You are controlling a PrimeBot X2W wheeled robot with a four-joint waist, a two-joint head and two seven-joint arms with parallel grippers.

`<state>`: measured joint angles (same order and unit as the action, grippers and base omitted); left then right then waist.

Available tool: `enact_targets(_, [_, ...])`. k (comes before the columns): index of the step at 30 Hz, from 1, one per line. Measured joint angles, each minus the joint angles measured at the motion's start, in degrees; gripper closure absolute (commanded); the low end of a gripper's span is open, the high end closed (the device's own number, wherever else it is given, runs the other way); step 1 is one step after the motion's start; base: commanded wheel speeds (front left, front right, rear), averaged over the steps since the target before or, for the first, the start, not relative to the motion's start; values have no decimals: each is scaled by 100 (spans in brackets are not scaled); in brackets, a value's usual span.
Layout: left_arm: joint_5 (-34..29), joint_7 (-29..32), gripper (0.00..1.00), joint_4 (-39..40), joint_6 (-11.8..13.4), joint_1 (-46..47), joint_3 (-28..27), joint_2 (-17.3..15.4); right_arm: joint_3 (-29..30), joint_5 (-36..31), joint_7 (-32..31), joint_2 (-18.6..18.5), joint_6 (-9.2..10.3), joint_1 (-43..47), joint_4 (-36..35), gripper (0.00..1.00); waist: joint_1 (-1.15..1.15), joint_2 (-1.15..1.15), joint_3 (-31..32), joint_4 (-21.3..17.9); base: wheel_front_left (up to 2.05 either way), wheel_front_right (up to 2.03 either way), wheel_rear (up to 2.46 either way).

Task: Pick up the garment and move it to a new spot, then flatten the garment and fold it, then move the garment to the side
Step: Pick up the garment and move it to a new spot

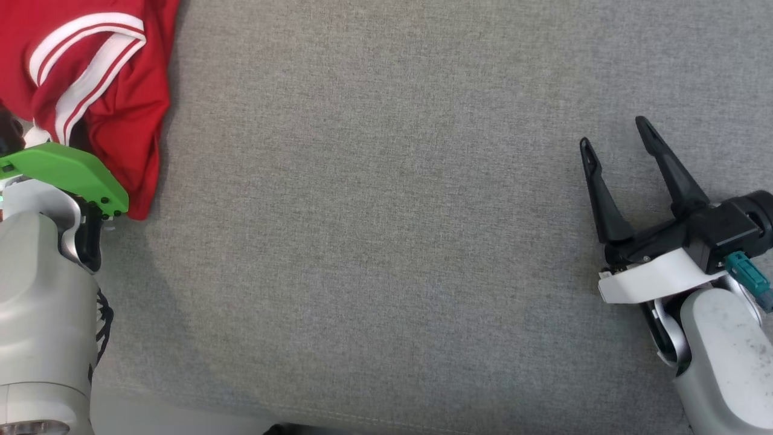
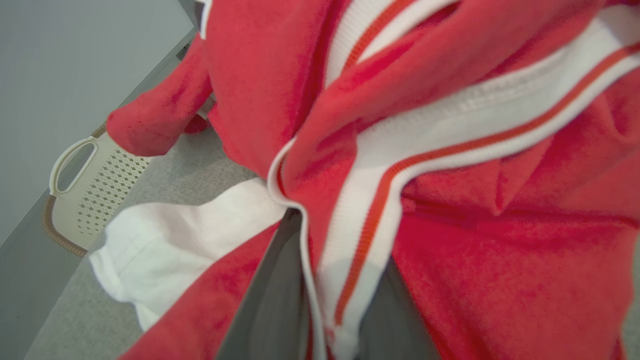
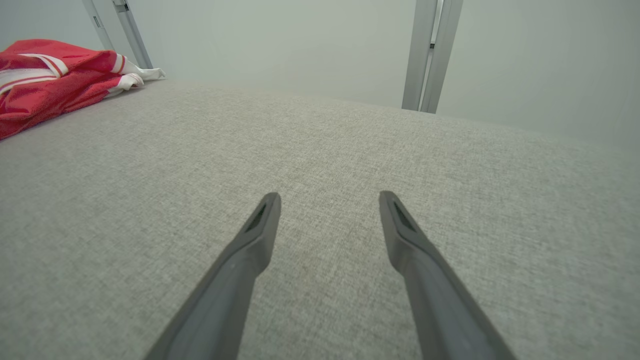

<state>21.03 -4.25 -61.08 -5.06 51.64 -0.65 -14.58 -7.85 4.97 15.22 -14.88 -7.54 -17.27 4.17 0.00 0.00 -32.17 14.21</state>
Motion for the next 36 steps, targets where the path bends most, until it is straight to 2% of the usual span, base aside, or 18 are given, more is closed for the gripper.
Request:
enact_targets(5, [-90, -244, 100, 381, -100, -4, 176, -189, 74, 48, -3, 183, 0, 347, 111, 0, 0, 0, 330, -14, 0, 0, 0])
enact_targets(11, [-210, -101, 100, 1492, -146, -9, 368, -450, 155, 99, -8, 431, 0, 733, 179, 0, 0, 0, 899, 63, 0, 0, 0])
enact_targets(17, [-105, 683, 100, 3365, -162, -339, 510, -598, 192, 131, -8, 728, 0, 996, 192, 0, 0, 0, 1493, 74, 0, 0, 0])
enact_targets(24, [517, 2018, 100, 6110, -199, -1006, 691, -599, 290, 159, -8, 936, 0, 1272, 203, 0, 0, 0, 2052, -149, 0, 0, 0])
enact_targets(30, [1274, 2932, 100, 7776, -147, -1242, 891, -367, 390, 183, -8, 1038, 0, 1399, 189, 0, 0, 0, 2281, -615, 0, 0, 0])
enact_targets(33, [1671, 3241, 100, 8263, -143, -1309, 1152, -156, 405, 194, -8, 1076, 0, 1432, 182, 0, 0, 0, 2333, -885, 0, 0, 0])
enact_targets(36, [2061, 3462, 100, 8424, -113, -1491, 1508, 164, 402, 215, -8, 1117, 0, 1435, 175, 0, 0, 0, 2365, -1170, 0, 0, 0])
